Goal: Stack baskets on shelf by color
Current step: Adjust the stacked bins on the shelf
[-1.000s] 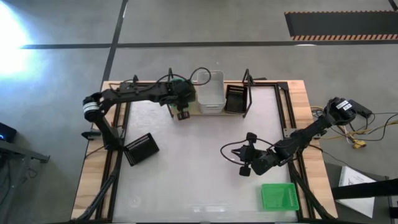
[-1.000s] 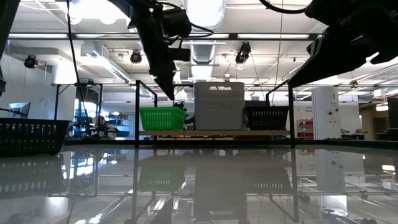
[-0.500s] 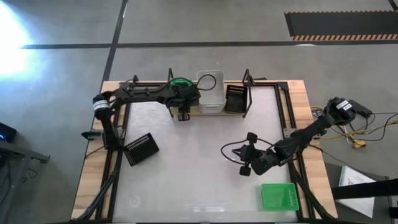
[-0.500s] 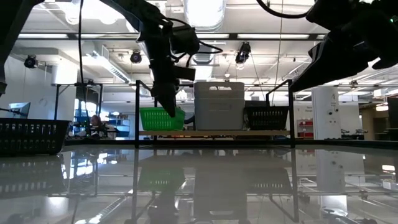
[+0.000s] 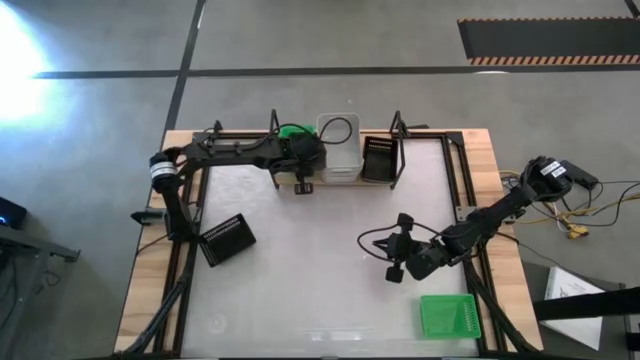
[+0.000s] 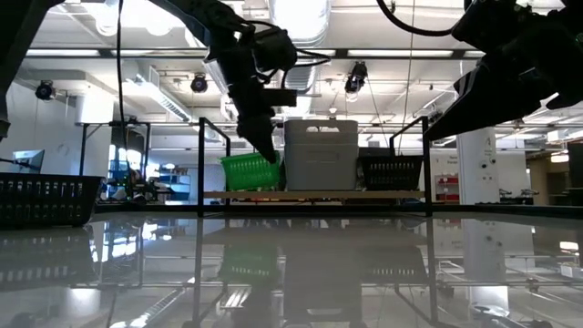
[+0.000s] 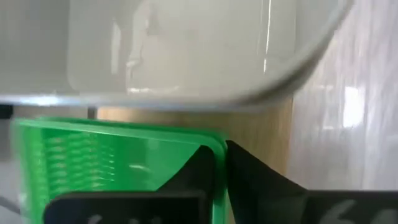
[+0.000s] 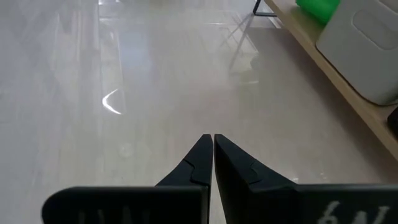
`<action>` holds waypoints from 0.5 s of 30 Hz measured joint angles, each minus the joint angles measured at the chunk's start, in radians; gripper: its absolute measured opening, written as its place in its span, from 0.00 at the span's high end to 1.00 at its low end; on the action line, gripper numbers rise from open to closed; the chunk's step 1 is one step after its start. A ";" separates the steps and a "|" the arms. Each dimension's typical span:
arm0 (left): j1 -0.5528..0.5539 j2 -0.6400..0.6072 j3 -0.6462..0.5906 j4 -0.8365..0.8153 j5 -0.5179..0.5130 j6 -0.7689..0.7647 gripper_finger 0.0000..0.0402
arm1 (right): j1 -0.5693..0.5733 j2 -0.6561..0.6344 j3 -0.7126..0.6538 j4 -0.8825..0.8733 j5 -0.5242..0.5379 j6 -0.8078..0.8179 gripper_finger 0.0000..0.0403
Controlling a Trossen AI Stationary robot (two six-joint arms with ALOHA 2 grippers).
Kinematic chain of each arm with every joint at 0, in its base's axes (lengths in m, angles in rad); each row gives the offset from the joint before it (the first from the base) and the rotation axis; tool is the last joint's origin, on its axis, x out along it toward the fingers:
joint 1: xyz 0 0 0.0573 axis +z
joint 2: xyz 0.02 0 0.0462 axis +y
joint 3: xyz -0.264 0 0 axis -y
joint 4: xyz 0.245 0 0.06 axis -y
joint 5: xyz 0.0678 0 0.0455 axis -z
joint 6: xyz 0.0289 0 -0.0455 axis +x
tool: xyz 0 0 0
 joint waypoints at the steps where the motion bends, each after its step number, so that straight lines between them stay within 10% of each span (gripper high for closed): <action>1: -0.001 0.000 0.000 0.015 0.002 0.001 0.98 | 0.000 0.000 0.000 0.000 0.000 -0.001 0.98; 15: -0.003 0.000 -0.004 0.050 0.015 -0.004 0.82 | -0.004 -0.011 0.013 -0.017 -0.001 -0.047 0.98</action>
